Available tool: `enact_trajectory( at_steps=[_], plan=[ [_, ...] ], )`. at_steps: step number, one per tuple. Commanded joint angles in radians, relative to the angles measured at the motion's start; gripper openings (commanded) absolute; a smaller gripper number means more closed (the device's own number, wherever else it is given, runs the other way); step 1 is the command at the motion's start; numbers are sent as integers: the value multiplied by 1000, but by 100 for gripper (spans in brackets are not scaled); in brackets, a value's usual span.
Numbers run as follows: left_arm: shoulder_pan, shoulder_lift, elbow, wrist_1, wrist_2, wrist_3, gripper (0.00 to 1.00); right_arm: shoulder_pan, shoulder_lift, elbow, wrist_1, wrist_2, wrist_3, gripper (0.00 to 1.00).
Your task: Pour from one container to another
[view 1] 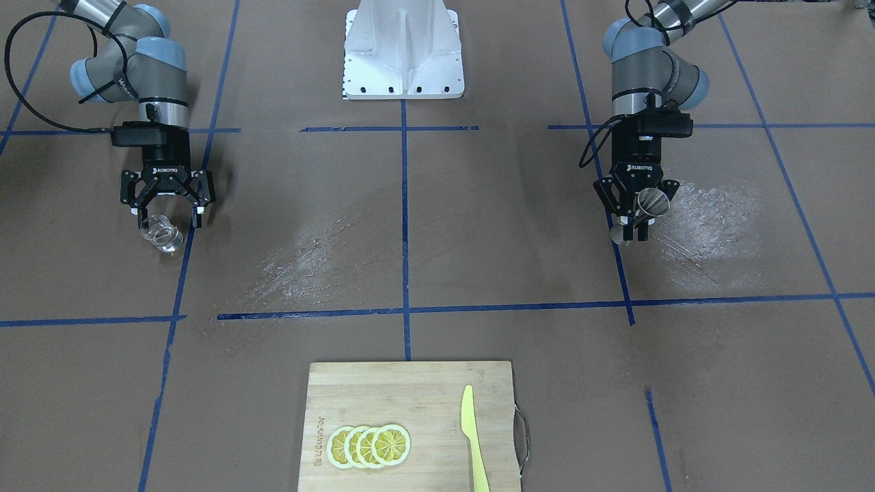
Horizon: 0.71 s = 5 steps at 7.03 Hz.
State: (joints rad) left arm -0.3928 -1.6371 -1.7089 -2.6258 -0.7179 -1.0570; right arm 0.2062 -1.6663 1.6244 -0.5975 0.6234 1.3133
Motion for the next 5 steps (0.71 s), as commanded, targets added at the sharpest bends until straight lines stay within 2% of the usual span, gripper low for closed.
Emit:
enact_trajectory(
  at_steps=[1,5],
  plan=[
    [0,-4,0,1,2,0,0,1,2,-5,1,-5,1,96],
    [0,-4,8,3,2,0,0,24,6,-24,1,-2,0,92]
  ],
)
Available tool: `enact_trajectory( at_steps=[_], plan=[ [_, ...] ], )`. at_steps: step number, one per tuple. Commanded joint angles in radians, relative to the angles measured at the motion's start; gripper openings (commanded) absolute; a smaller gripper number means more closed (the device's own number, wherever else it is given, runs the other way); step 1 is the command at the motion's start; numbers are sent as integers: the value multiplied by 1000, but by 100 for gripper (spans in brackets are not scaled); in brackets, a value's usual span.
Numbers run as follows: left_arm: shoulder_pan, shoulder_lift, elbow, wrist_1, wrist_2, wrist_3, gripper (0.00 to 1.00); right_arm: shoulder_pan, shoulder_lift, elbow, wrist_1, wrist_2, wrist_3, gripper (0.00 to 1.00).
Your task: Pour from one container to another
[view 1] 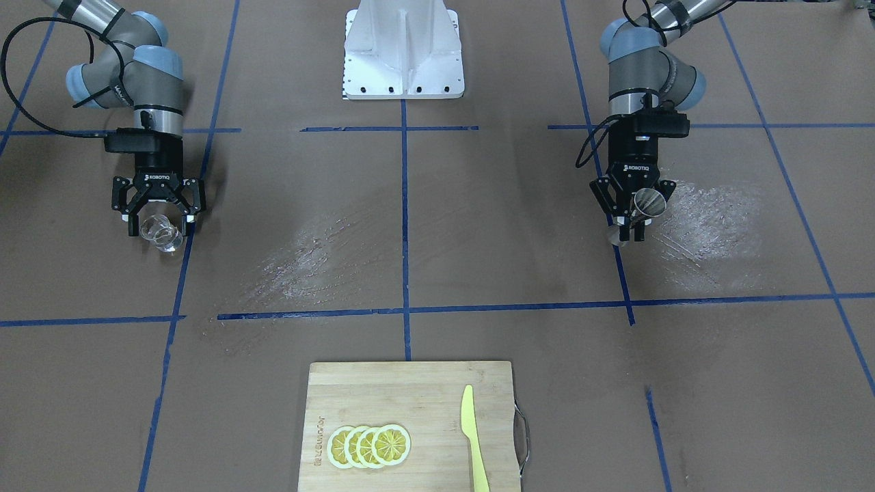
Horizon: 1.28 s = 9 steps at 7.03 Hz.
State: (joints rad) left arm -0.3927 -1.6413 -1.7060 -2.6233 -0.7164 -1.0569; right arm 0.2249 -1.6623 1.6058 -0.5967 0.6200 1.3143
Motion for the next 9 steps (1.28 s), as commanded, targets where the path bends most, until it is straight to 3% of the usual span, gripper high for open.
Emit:
enact_trajectory(
  at_steps=[1,2,4,5,6,7,9],
  plan=[
    [0,0,5,0,0,0,0,5,4,-6,0,1,-1,89],
    [0,0,5,0,0,2,0,5,6,-6,0,1,-1,81],
    [0,0,6,0,0,2,0,7,6,-4,2,7,-22,29],
    [2,-2,9,0,0,2,0,7,7,0,9,7,-32,10],
    [0,-17,11,0,0,2,0,8,6,2,68,10,-61,0],
    [0,-23,11,0,0,2,0,33,-4,5,142,35,-143,0],
    [5,-47,11,2,-5,3,0,115,-11,52,173,131,-258,0]
  ],
)
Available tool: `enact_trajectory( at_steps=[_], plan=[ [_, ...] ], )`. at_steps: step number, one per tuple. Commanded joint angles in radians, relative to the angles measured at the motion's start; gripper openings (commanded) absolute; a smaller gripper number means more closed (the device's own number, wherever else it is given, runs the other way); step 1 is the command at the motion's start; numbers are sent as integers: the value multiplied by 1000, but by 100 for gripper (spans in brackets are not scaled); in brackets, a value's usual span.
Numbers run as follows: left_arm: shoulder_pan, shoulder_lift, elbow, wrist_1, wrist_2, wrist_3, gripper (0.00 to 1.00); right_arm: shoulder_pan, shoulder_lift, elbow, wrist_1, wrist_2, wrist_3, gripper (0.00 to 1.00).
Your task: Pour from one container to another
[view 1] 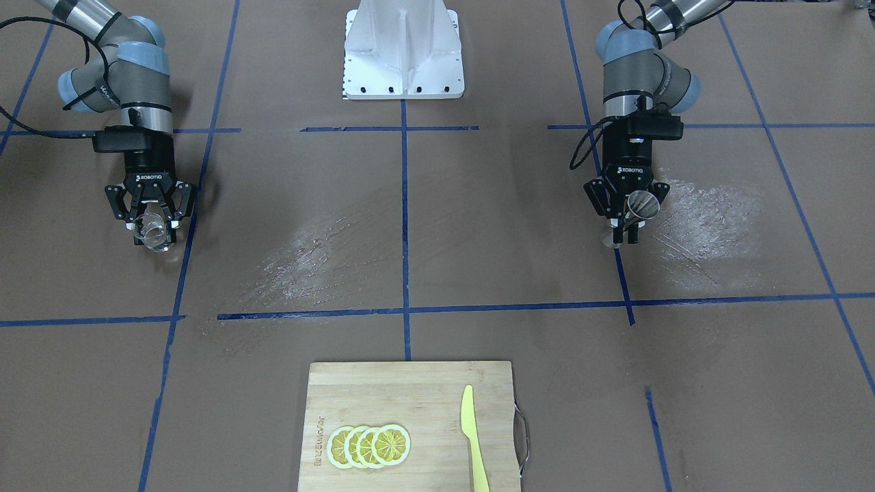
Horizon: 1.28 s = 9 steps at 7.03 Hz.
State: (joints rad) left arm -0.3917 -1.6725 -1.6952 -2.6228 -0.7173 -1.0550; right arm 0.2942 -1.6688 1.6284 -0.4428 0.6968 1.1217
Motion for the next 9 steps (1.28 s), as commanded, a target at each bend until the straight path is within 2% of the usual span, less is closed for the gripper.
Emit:
enact_trajectory(
  at_steps=[1,3,4,5,6,7,8,9],
  plan=[
    [5,-108,0,9,-10,13,0,75,-20,78,21,109,-115,0],
    [71,-223,83,4,-10,142,0,100,-14,137,19,151,-230,0],
    [83,-264,81,4,-20,325,0,111,1,146,19,179,-277,0],
    [82,-301,74,-6,-127,531,0,155,48,154,19,287,-295,0],
    [82,-332,71,-20,-180,546,0,181,75,154,16,346,-315,0],
    [83,-373,75,-17,-242,549,0,189,124,156,9,351,-441,0],
    [79,-389,75,-19,-316,552,0,221,180,165,-41,430,-509,0],
    [60,-409,78,-19,-432,553,0,264,191,204,-100,558,-522,0]
  ],
)
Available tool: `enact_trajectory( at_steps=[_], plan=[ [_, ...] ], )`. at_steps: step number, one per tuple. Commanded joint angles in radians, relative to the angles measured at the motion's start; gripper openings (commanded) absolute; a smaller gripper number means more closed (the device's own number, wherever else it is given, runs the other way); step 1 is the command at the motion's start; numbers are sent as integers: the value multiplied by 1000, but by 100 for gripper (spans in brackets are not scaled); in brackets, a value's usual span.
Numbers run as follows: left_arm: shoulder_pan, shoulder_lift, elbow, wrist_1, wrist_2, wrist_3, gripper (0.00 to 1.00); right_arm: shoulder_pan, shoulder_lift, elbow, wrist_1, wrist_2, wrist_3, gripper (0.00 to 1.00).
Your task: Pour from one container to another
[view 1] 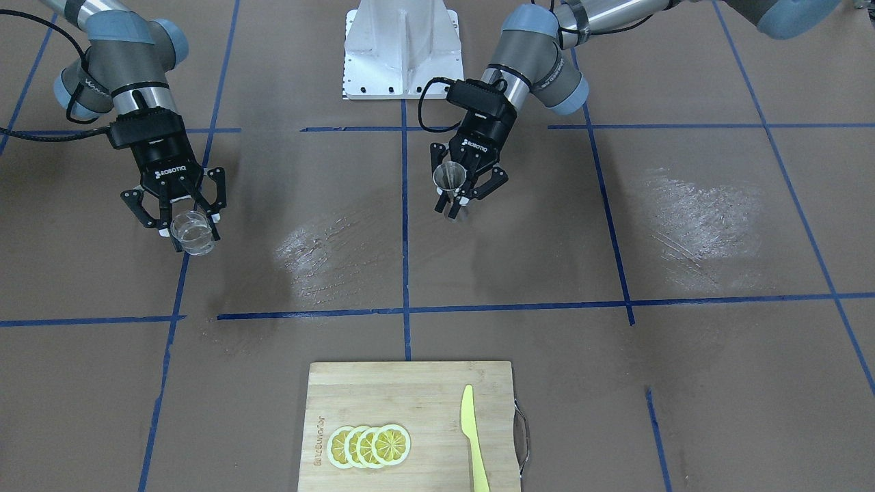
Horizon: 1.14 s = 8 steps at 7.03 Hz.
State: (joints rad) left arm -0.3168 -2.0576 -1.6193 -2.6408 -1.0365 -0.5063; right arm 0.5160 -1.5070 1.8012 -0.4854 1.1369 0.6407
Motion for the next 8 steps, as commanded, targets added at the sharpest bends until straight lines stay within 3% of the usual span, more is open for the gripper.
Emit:
enact_trajectory(
  at_steps=[1,2,4,7,8],
  plan=[
    [-45,-42,5,-1,-239,5,0,65,40,50,-76,191,-89,0],
    [-59,-74,36,1,-307,6,0,62,47,55,-79,192,-113,0],
    [-59,-169,165,-1,-309,5,0,53,60,82,-85,190,-118,0],
    [-59,-170,191,-5,-327,5,0,9,207,217,-451,202,-227,0],
    [-59,-170,193,-5,-329,6,0,1,234,230,-506,199,-237,0]
  ],
)
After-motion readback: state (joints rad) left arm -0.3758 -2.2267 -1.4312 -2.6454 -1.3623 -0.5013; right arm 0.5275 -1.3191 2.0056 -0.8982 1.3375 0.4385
